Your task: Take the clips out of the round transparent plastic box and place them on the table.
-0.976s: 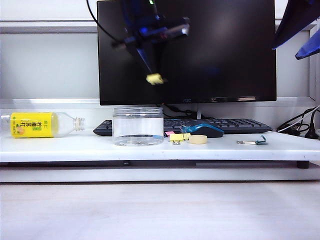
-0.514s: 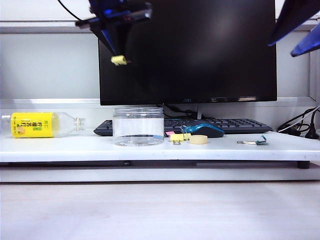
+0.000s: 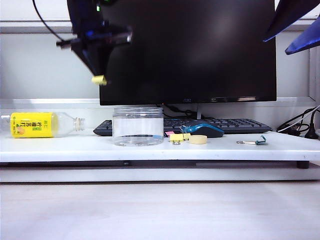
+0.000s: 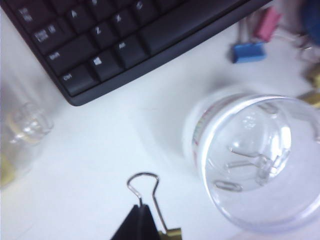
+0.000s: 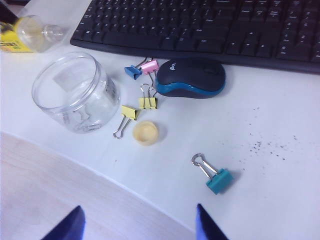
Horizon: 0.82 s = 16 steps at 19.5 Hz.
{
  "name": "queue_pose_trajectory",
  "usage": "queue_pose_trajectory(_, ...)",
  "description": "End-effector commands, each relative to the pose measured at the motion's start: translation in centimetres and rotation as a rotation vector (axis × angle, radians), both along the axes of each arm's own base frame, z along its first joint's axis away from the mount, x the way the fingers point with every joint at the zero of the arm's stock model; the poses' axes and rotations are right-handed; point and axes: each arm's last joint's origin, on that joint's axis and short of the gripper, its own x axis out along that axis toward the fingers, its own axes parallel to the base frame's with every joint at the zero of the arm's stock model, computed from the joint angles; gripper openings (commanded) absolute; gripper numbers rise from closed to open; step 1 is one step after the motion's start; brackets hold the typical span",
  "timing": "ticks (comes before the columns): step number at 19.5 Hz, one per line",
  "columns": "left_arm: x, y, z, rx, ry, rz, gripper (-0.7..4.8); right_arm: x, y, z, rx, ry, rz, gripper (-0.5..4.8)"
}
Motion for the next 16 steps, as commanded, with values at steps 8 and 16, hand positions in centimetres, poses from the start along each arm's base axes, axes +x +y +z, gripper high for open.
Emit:
queue_pose_trajectory(8,1.4,-0.4,-5.4,0.04,-0.002,-0.001,-0.06,0.7,0.2,-0.2,0.013,0.007,0.017,2.84)
queue_pose_trajectory(16,1.7,-0.3,-8.9,0.046,0.017,0.008,-0.06,0.7,0.2,0.0,0.018,-0.012,0.019,2.84)
